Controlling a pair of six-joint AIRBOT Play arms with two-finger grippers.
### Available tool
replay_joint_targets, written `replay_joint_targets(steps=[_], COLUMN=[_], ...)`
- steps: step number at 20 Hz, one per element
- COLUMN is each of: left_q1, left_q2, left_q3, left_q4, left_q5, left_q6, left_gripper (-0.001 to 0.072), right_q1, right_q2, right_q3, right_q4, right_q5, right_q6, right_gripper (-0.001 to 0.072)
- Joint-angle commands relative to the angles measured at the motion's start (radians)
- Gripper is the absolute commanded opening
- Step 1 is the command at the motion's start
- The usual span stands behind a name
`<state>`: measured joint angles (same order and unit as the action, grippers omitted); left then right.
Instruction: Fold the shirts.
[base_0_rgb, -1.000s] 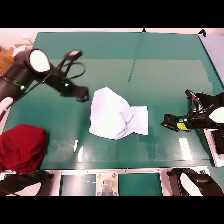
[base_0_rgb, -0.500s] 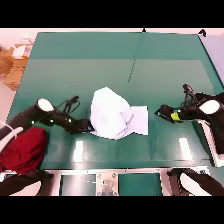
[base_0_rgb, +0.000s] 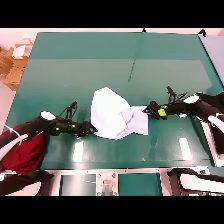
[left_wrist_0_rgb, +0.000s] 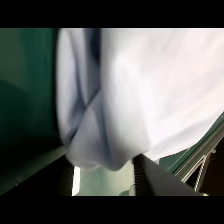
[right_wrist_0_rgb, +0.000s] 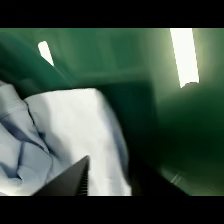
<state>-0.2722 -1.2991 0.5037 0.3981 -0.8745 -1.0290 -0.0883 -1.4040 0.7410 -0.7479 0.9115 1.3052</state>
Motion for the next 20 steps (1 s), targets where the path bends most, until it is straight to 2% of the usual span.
replay_joint_targets(steps=[1,2,5,7,10,13,17,20], left_q1=[-0.078,-0.075,-0.005,0.061,0.11,0.11,0.11,0.11], left_q2=[-0.025,-0.023,0.004,0.074,0.226,0.332,0.359,0.359], left_q3=[-0.003,0.006,0.097,0.2,0.402,0.697,1.125,1.328], left_q4=[-0.069,-0.069,-0.06,-0.016,0.051,0.066,0.068,0.072], left_q5=[0.016,0.005,-0.132,-0.203,-0.243,-0.268,-0.31,-0.332], left_q6=[0.081,0.086,0.073,0.009,-0.099,-0.169,-0.246,-0.298], left_gripper=[0.0016,0.0021,0.002,0.002,0.002,0.002,0.0019,0.002], right_q1=[0.031,0.036,0.026,0.001,-0.043,-0.079,-0.078,-0.078], right_q2=[-0.036,-0.036,-0.016,0.05,0.225,0.423,0.624,0.712], right_q3=[0.005,0.008,0.068,0.164,0.349,0.575,0.841,0.94], right_q4=[0.016,0.025,0.063,0.071,0.118,0.2,0.194,0.148], right_q5=[0.005,0.008,0.103,0.183,0.235,0.223,0.089,-0.015], right_q6=[-0.037,-0.06,-0.095,-0.094,-0.084,-0.084,-0.084,-0.087], right_gripper=[0.0123,0.0016,0.0014,0.0013,0.0014,0.0014,0.0013,0.0013])
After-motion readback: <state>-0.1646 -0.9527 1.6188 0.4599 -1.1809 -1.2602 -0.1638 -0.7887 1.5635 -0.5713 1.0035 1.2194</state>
